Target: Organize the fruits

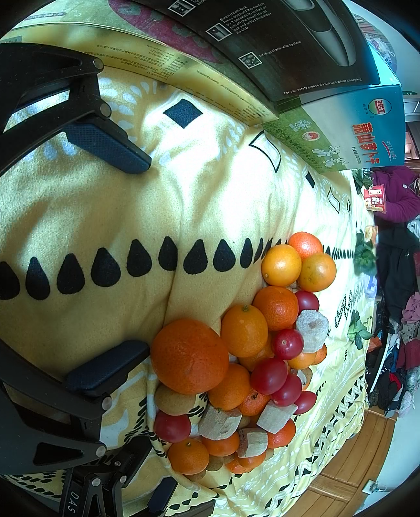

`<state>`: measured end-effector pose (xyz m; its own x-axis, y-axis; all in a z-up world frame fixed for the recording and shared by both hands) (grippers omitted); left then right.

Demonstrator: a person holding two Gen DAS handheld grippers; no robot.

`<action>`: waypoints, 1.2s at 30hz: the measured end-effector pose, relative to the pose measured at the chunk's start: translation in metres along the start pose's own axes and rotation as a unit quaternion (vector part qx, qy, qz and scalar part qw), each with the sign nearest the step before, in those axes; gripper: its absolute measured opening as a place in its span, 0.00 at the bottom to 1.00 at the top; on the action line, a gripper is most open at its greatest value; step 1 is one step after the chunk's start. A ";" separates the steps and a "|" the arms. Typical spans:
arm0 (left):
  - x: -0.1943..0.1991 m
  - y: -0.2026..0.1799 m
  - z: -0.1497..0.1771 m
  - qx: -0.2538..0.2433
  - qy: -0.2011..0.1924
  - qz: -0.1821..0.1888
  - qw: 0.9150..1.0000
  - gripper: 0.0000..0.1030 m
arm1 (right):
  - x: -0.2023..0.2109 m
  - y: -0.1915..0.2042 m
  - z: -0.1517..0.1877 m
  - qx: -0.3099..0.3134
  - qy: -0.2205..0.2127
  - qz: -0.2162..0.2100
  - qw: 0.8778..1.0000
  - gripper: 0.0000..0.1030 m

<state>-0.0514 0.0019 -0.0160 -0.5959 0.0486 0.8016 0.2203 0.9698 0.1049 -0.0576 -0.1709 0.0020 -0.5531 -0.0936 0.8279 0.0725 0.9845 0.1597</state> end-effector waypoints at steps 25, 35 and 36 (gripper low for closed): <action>-0.003 -0.003 -0.003 -0.003 0.006 -0.005 1.000 1.00 | -0.004 0.004 -0.004 0.009 0.011 0.010 1.000 1.00; -0.010 -0.002 -0.009 -0.003 0.014 -0.003 1.000 1.00 | -0.012 -0.001 -0.016 0.000 0.023 -0.007 1.000 1.00; -0.011 -0.001 -0.009 -0.003 0.014 -0.002 1.000 1.00 | -0.012 0.000 -0.015 0.000 0.022 -0.007 1.000 1.00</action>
<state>-0.0383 -0.0023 -0.0197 -0.5747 0.0376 0.8175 0.2219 0.9687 0.1114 -0.0389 -0.1720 0.0005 -0.5167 -0.1132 0.8486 0.0645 0.9833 0.1704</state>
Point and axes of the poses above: each gripper's, at about its wrist camera, not at the fingertips, and x roughly against the way its jaws point, y to its left, z to its underside, the point moved 3 cm from there along -x, roughly the way its jaws point, and after that the axes turned 12 degrees about -x, right-handed, at the moved point
